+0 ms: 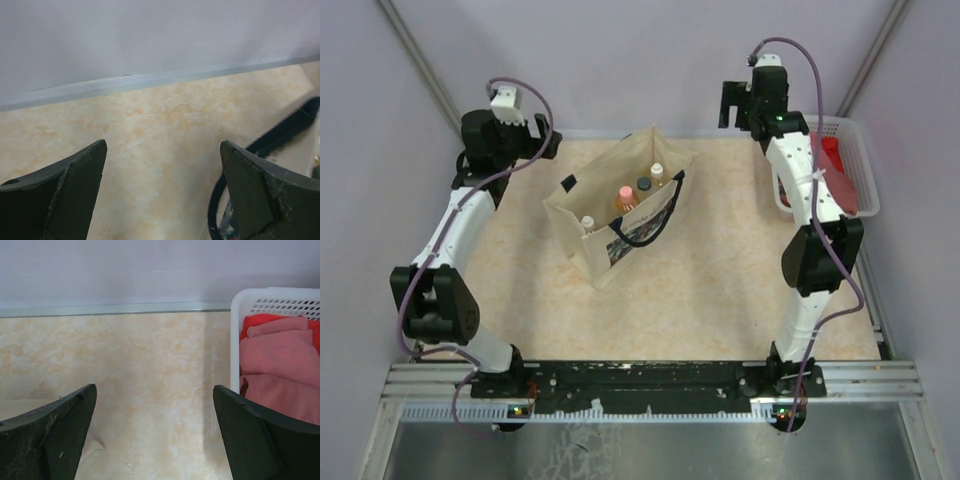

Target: Place the personal care products into the canvas bag

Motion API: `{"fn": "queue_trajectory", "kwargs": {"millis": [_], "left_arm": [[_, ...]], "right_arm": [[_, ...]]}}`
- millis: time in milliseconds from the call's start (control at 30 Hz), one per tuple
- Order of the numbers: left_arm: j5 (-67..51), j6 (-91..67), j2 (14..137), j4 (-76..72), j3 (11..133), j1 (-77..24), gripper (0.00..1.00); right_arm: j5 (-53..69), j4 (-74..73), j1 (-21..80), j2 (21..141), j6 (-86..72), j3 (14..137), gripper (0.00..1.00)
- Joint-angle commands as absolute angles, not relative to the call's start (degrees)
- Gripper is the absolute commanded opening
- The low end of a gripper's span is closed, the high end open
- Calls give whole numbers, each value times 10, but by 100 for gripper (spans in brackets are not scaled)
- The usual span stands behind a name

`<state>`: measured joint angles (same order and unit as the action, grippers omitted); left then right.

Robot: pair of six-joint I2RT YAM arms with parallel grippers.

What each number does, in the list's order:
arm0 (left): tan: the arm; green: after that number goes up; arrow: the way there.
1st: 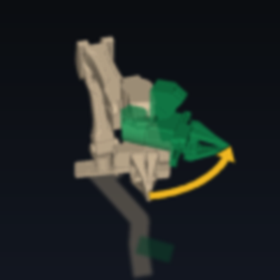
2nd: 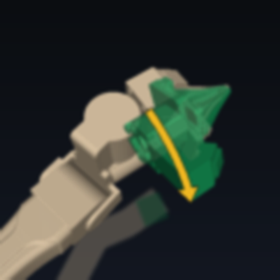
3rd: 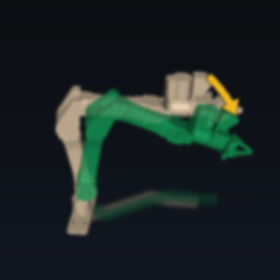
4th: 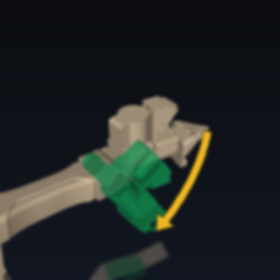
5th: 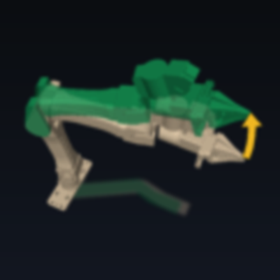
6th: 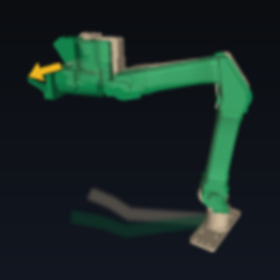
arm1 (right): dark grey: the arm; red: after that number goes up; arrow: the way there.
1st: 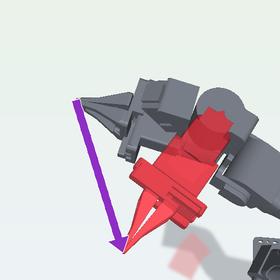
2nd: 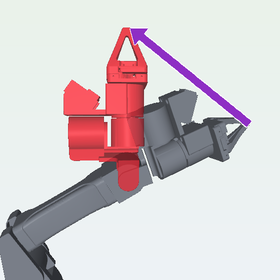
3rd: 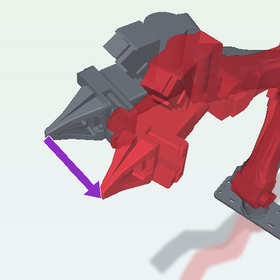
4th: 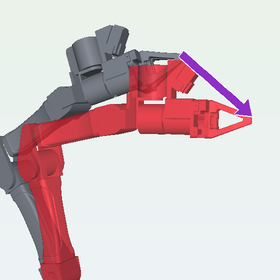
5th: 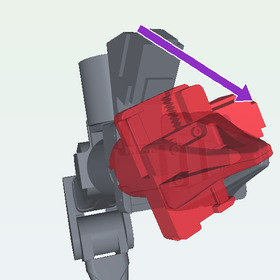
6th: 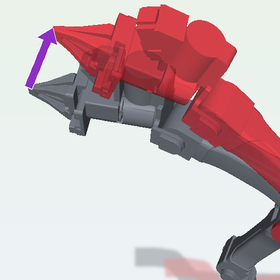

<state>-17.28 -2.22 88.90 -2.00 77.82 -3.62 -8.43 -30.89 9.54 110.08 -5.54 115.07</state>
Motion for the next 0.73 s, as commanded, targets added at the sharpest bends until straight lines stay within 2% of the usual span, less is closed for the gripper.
{"fn": "queue_trajectory", "kwargs": {"millis": [0,167,300,700], "left_arm": [[-59,-44,924,40,841,-26,100],[71,-62,937,46,860,-26,100],[130,-65,930,32,853,-27,100],[127,-50,933,23,848,-27,100]], "right_arm": [[-80,-266,86,1120,-58,1168,99],[-83,-272,78,1148,-53,1201,99],[-83,-284,74,1167,-49,1234,99],[-83,-285,71,1172,-49,1246,99]]}}
